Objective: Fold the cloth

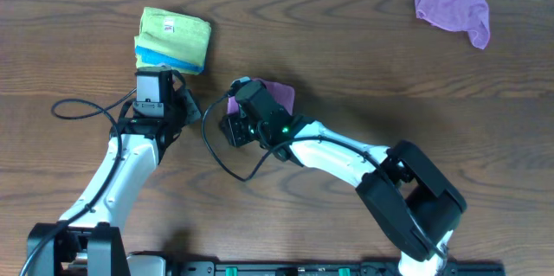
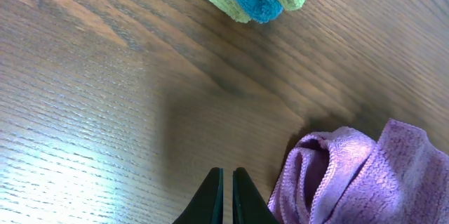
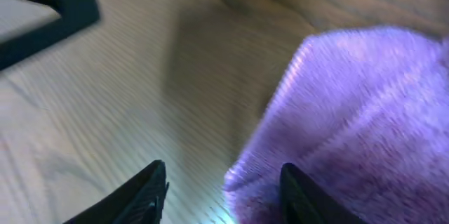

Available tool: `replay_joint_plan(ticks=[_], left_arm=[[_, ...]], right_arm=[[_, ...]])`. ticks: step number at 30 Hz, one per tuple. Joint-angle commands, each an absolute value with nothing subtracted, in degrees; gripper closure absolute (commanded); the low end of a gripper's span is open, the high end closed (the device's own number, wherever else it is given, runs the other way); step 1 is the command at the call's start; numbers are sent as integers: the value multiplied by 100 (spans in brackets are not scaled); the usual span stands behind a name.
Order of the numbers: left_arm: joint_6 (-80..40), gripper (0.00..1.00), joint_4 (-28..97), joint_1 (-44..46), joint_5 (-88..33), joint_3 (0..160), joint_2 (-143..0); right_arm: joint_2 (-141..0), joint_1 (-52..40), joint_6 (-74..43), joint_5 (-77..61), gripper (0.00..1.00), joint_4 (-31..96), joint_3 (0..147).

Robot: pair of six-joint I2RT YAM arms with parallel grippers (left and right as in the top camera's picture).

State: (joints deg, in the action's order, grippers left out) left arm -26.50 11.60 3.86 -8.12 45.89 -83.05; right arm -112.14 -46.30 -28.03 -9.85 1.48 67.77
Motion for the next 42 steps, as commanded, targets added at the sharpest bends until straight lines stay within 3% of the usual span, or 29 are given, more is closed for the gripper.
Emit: replay_joint_plan(ticks=[1, 17, 24, 42], left_arm=[[-2528, 92, 1175, 364, -698, 4700, -8226], [-2620, 88, 1170, 364, -709, 4700, -8226], [-2746, 87, 1087, 366, -714, 4700, -8226], [-2751, 87, 1002, 364, -711, 4700, -8226]], right_arm=[[-11139, -4685, -2799, -1212, 44, 185, 7126], [-10656, -4195, -2602, -316, 38, 1658, 7328], [-10954, -4198, -2561, -3, 39, 1431, 7279], [-11745, -4495, -2563, -904, 45, 473, 7279]])
